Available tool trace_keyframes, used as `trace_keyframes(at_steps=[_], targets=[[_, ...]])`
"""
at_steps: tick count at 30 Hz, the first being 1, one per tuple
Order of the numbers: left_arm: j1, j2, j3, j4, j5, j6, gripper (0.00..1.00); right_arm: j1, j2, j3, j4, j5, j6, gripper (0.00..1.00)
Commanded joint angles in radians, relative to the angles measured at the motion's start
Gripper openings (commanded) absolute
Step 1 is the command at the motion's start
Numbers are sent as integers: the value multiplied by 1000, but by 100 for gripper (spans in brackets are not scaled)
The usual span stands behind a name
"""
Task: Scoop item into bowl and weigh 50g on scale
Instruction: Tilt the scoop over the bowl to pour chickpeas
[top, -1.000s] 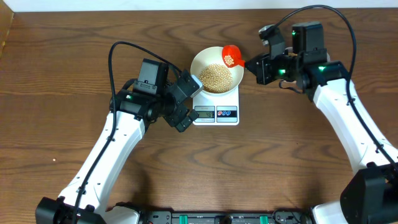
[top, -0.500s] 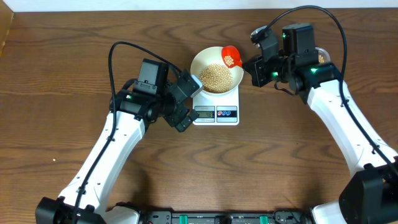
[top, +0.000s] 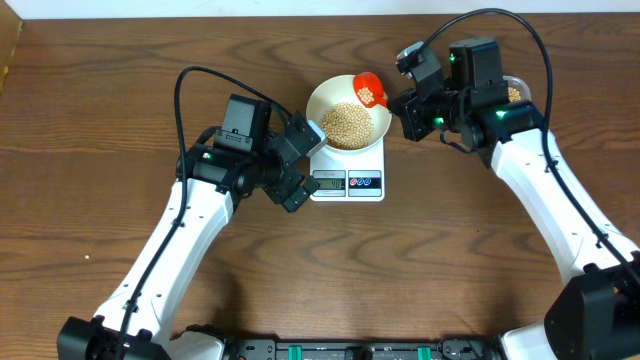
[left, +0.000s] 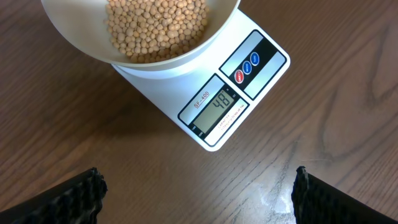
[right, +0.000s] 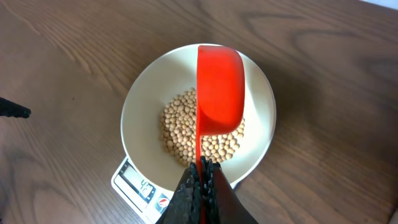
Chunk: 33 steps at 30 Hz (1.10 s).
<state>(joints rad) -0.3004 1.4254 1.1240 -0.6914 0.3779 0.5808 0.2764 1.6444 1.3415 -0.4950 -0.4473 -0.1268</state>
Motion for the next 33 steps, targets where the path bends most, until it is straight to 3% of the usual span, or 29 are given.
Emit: trace_keyframes(at_steps=[1, 33], targets=[[1, -8, 4, 1, -5, 10, 98, 9, -16, 22, 11, 5, -55, 1], [1, -8, 4, 1, -5, 10, 98, 13, -16, 22, 16, 23, -132, 1]])
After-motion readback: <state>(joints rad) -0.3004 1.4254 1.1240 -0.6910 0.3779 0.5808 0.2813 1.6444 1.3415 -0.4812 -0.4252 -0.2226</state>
